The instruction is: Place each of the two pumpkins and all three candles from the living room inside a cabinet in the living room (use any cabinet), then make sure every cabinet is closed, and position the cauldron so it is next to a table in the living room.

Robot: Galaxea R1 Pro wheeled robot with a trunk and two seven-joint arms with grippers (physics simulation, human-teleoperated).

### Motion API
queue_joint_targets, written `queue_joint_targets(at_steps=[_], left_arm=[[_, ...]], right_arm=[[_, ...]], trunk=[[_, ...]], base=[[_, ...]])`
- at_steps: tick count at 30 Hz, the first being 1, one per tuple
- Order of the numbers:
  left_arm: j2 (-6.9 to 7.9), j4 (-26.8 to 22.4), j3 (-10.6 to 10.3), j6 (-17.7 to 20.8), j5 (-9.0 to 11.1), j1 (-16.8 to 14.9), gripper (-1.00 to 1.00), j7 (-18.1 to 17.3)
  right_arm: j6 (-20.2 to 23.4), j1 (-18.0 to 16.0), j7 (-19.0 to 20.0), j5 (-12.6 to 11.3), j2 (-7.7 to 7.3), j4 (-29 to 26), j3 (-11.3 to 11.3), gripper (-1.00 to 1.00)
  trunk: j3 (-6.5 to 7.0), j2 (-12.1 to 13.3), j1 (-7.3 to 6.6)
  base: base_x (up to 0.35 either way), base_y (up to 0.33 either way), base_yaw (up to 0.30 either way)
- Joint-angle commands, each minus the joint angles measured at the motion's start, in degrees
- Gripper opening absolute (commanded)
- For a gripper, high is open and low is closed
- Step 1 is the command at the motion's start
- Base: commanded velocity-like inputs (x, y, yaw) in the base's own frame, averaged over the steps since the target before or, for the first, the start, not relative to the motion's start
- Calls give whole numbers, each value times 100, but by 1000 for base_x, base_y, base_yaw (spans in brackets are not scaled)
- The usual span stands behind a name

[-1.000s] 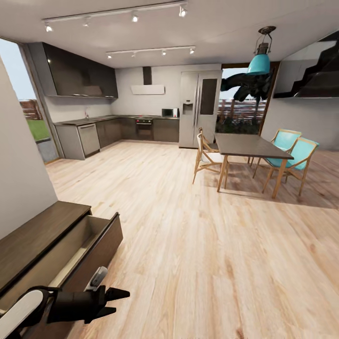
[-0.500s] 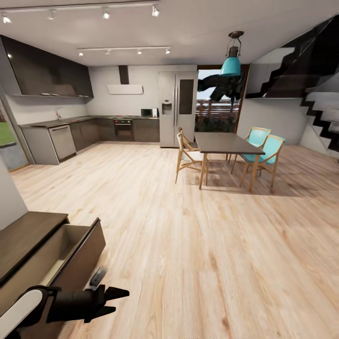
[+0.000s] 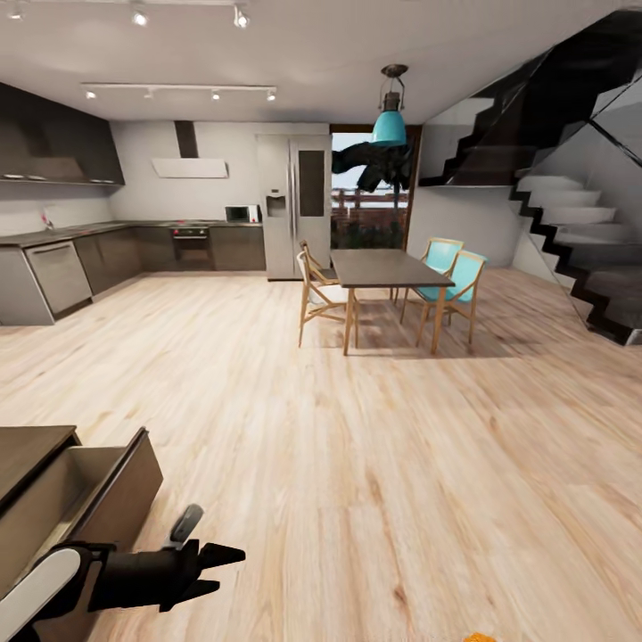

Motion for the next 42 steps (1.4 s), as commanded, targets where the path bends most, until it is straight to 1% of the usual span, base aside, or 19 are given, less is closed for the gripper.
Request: queue_joint_targets(at_steps=[1, 42], left_arm=[[4, -5, -5, 4, 61, -3, 100, 56], [11, -5, -1, 4, 53, -3, 100, 63]], right_arm=[[11, -4, 21, -59, -2, 7, 32, 100], [11, -5, 21, -57, -5, -5, 34, 100]], trunk=[[-6, -3, 0], [-6, -3, 0]], base=[[0, 0, -280], [0, 0, -276]])
